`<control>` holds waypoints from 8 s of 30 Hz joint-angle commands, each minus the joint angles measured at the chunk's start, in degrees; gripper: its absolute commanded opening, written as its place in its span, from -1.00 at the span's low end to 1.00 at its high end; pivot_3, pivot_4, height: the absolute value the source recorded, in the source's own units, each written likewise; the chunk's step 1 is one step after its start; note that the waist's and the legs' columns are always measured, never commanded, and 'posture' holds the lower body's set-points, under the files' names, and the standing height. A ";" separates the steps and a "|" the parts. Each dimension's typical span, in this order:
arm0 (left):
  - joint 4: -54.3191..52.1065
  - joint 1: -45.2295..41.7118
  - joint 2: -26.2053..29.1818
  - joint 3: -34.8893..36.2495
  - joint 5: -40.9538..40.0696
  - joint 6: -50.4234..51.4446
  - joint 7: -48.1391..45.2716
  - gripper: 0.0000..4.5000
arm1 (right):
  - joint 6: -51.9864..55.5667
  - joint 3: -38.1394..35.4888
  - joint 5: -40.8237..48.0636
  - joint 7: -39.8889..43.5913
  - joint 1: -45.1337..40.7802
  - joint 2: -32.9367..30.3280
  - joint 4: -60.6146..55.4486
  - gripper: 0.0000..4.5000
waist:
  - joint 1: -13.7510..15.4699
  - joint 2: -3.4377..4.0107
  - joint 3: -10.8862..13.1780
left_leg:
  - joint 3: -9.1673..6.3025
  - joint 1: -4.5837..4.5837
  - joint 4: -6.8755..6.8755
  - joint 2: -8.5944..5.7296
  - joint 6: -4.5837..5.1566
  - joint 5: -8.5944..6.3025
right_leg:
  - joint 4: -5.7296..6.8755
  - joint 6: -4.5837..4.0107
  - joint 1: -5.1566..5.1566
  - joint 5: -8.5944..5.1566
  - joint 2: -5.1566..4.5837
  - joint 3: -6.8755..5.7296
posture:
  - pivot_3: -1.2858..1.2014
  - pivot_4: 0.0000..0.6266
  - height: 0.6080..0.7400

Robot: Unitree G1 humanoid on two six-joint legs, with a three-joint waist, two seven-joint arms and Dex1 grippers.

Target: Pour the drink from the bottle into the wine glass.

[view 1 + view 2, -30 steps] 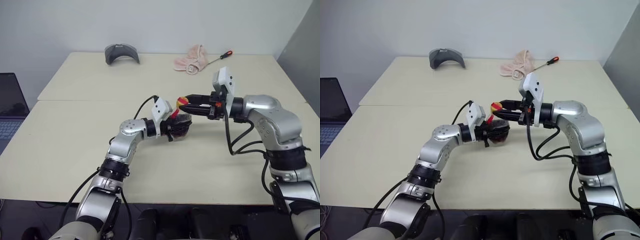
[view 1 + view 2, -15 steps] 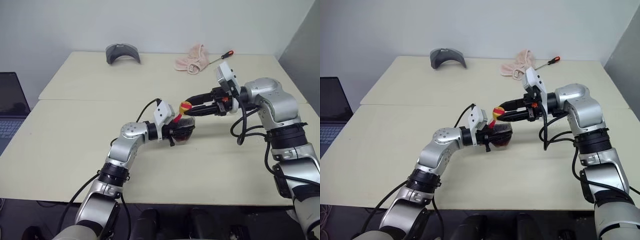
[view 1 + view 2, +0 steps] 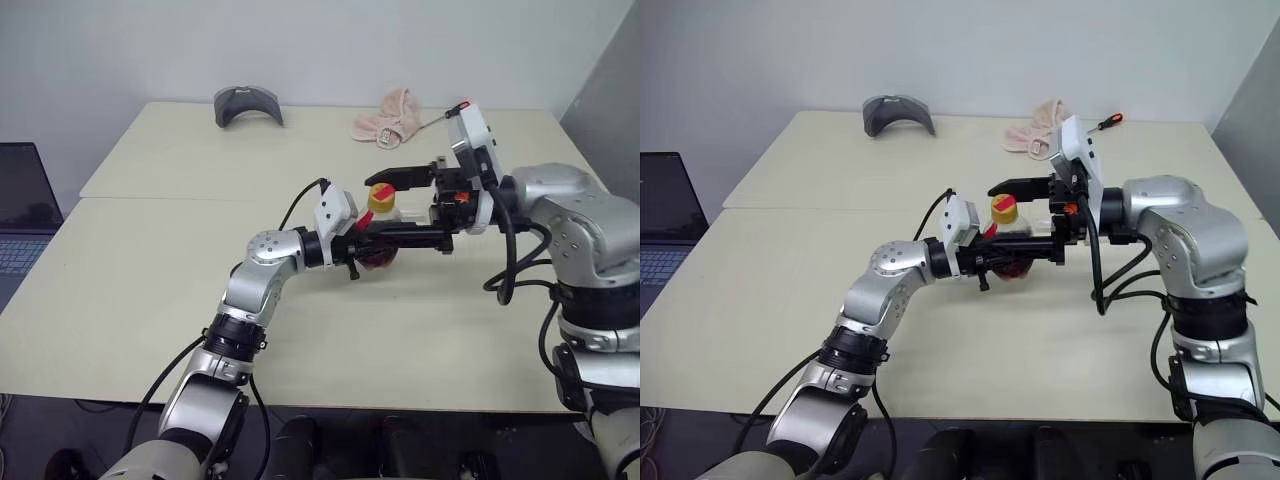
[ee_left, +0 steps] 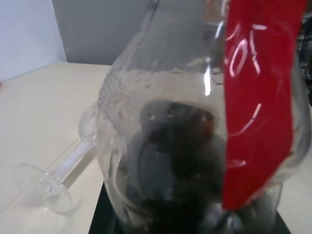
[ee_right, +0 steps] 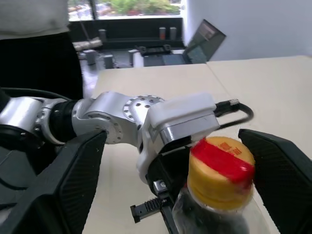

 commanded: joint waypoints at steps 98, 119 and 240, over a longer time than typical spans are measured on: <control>-3.67 1.98 0.11 0.51 -1.21 -0.44 -1.31 -0.56 | -4.17 2.61 4.53 -26.04 1.13 10.77 3.51 1.00 | -0.35 0.01 -0.01 | 0.05 0.03 -0.03 0.02 0.06 -0.01 | 0.07 0.00 0.00 0.00 0.05 0.03 | 0.03 -0.52 1.00; -3.78 1.80 -0.06 -0.11 -1.15 0.00 -0.59 -0.56 | -3.59 -3.90 8.56 -18.31 8.81 -0.79 0.02 1.00 | -0.16 0.01 0.00 | 0.04 0.01 0.00 0.01 0.06 -0.02 | 0.05 0.00 0.03 0.00 0.04 0.01 | 0.03 -0.52 1.00; 1.17 0.69 1.77 2.81 -0.67 -1.04 1.75 -0.58 | -9.25 -15.74 -4.79 -41.11 26.34 -4.90 3.62 1.00 | -0.56 0.05 -0.01 | 0.33 0.18 -0.04 0.07 0.09 -0.02 | 0.16 0.02 0.12 -0.01 0.10 0.18 | 0.03 -0.52 1.00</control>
